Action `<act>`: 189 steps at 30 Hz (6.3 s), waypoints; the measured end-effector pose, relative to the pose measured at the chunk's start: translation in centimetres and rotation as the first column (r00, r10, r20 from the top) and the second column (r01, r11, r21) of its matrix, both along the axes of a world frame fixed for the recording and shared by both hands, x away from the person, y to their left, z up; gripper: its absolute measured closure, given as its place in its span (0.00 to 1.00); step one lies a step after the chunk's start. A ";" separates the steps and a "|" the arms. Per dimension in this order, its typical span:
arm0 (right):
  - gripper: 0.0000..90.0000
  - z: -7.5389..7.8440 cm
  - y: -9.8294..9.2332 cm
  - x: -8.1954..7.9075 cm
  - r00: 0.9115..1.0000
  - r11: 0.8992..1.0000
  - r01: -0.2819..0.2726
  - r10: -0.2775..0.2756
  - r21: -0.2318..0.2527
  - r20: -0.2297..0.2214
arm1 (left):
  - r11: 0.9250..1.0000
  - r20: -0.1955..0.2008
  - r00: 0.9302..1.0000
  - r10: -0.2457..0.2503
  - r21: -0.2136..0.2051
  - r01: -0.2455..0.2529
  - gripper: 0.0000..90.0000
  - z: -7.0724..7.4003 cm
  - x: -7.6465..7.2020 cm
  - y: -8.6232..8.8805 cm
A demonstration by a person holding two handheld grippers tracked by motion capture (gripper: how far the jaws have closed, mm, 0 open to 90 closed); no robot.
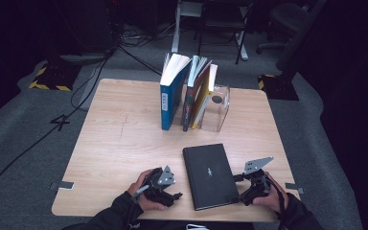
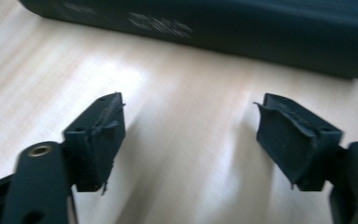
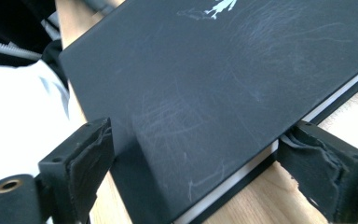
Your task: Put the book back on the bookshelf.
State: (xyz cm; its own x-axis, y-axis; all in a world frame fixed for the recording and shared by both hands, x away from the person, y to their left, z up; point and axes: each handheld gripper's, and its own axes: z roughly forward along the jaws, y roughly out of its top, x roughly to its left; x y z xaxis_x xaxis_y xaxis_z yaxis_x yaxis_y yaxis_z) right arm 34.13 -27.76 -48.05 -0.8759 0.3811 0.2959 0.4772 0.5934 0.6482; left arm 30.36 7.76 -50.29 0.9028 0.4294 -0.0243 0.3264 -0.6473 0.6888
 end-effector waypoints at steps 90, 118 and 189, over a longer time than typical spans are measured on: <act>0.28 1.5 8.4 -0.4 0.873 0.976 0.210 -0.214 0.059 0.438 | 0.996 0.141 0.989 0.044 -0.083 -0.033 0.20 3.1 0.7 1.3; 0.31 5.0 8.7 1.7 0.849 0.960 0.232 -0.278 0.155 0.449 | 0.985 0.303 0.940 0.160 -0.107 -0.134 0.51 4.5 2.8 -0.6; 0.32 4.7 6.7 8.6 0.886 0.984 0.082 -0.145 0.160 0.440 | 0.948 0.139 0.988 0.060 -0.317 -0.013 0.76 5.6 4.2 6.0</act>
